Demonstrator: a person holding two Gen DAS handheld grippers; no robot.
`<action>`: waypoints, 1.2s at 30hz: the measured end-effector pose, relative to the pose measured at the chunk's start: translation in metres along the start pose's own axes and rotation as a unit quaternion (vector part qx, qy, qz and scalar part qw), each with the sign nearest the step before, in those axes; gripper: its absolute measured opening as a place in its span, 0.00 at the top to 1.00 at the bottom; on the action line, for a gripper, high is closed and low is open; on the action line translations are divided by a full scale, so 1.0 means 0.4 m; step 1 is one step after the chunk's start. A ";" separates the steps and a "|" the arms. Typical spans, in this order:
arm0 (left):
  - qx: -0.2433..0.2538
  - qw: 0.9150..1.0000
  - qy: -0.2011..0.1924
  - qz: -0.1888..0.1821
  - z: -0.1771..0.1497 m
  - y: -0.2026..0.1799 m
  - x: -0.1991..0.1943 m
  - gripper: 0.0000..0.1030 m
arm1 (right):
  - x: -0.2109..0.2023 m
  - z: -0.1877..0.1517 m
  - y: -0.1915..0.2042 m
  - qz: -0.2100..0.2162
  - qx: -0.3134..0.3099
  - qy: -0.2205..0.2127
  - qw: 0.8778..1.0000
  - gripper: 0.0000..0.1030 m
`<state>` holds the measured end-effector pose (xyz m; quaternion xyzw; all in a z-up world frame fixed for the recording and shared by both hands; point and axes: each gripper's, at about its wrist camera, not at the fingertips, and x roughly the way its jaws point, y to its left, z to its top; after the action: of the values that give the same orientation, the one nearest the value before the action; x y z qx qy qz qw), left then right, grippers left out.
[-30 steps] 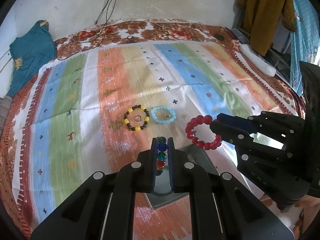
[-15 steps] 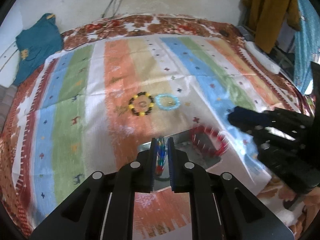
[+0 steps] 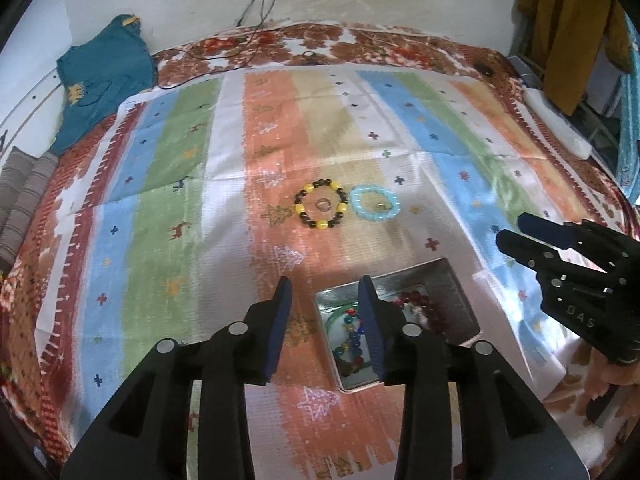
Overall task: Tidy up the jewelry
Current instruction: 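Drop both bead bracelets into the tin by opening both tools, then move both open tools forward toward the yellow-black and light-blue bracelets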
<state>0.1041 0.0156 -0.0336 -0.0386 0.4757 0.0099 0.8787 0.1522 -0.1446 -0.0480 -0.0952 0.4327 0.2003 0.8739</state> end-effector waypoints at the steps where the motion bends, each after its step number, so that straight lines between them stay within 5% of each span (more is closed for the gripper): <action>1: -0.002 1.000 -0.001 0.003 0.001 0.001 0.003 0.63 | 0.007 0.002 -0.003 -0.002 0.001 0.003 1.000 0.61; 18: -0.010 0.999 0.004 0.032 0.037 0.028 0.073 0.34 | 0.090 0.050 -0.021 -0.005 0.008 0.026 1.000 0.34; 21: -0.005 0.999 -0.005 0.050 0.050 0.031 0.076 0.32 | 0.092 0.057 -0.020 -0.003 0.007 0.024 1.000 0.32; 36: -0.026 0.999 0.024 0.024 0.102 0.080 0.156 0.28 | 0.160 0.103 -0.041 -0.012 0.019 0.035 0.999 0.29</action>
<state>0.1704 0.0494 -0.0655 -0.0505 0.4974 0.0420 0.8650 0.2238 -0.1284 -0.0737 -0.0908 0.4653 0.1778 0.8624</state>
